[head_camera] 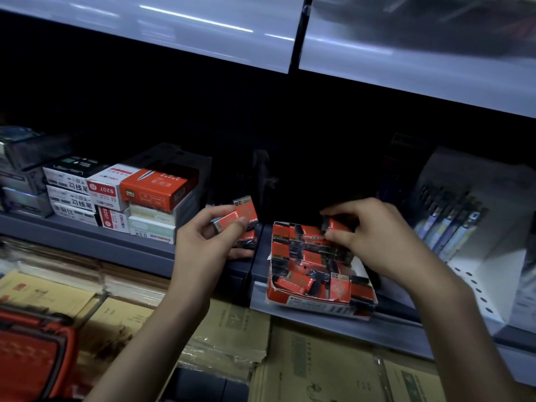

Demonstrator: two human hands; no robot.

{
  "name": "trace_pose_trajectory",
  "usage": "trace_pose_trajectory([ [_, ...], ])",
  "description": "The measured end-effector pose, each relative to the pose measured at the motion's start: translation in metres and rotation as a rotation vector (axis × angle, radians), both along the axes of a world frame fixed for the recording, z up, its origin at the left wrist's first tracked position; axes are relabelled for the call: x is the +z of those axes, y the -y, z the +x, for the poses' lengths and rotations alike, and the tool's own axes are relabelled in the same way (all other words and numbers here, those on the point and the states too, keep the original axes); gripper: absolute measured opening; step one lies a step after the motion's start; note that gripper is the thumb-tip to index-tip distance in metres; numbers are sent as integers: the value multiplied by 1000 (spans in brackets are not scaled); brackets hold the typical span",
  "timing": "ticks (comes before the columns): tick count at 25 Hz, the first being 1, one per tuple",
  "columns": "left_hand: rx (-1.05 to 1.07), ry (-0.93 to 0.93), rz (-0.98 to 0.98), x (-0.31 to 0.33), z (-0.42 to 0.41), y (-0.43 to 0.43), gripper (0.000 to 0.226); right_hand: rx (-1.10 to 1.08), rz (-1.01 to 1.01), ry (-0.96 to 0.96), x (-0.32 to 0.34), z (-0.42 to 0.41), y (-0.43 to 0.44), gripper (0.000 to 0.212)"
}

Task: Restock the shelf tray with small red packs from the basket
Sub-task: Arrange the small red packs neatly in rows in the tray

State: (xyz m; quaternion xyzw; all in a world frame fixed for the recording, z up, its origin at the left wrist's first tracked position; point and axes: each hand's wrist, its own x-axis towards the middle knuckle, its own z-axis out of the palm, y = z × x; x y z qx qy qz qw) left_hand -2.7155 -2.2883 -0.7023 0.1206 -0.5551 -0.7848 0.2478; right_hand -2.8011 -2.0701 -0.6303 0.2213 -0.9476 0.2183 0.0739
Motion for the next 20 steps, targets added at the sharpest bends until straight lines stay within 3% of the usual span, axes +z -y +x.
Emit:
trace_pose_trajectory([
  [5,0,-1,-21,1,1,-1,20,-72,129,-40,-7,-2,-4,46],
  [10,0,-1,-23,1,2,-1,20,-31,72,5,-2,4,-4,47],
  [15,2,-2,-33,1,1,-1,21,28,87,101,4,24,7,7],
  [20,4,-12,-29,1,1,-3,19,-8,207,155,-4,15,13,14],
])
